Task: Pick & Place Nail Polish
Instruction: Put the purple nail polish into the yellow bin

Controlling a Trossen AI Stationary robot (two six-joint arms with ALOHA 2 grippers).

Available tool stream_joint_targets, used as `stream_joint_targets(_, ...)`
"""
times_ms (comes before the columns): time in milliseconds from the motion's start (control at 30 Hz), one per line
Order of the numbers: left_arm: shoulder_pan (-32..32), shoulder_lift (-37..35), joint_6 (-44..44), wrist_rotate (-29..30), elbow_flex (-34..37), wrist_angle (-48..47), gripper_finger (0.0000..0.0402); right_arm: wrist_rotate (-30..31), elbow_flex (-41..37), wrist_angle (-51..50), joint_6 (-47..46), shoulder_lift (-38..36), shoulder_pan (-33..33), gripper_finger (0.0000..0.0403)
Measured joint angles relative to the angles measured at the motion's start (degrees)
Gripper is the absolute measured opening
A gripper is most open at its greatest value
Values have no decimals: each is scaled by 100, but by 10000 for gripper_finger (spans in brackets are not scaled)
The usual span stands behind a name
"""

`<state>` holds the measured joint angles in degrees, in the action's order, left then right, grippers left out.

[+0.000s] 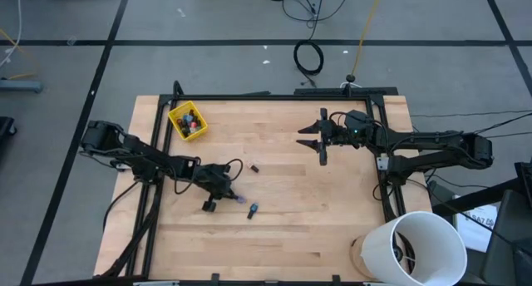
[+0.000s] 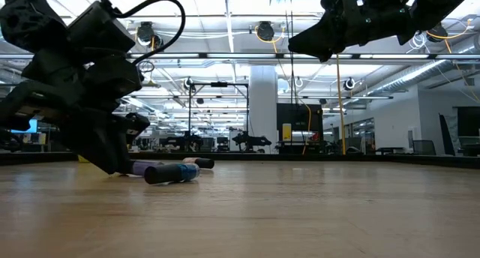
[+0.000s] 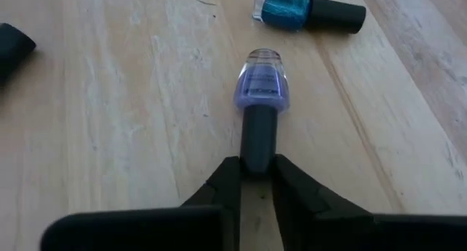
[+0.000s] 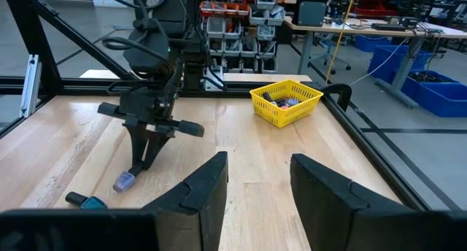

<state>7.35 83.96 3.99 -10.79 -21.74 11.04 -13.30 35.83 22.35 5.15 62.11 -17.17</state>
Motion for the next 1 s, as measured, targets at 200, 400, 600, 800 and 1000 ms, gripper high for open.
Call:
stream_joint_targets(200,-4,9,-631,249,7,165,90,0,0,0,0,0,1,139)
stream_joint_targets(400,0,22,-978,327,15,537,117,0,0,0,0,-1,1,139)
stream_joint_targets(600,2,20,-1055,585,13,630,133,0,0,0,0,0,0,139)
stream_joint_targets(800,13,15,-964,834,9,670,136,0,0,0,0,0,0,139)
stream_joint_targets(1000,109,9,-564,850,4,755,136,0,0,0,0,0,1,139)
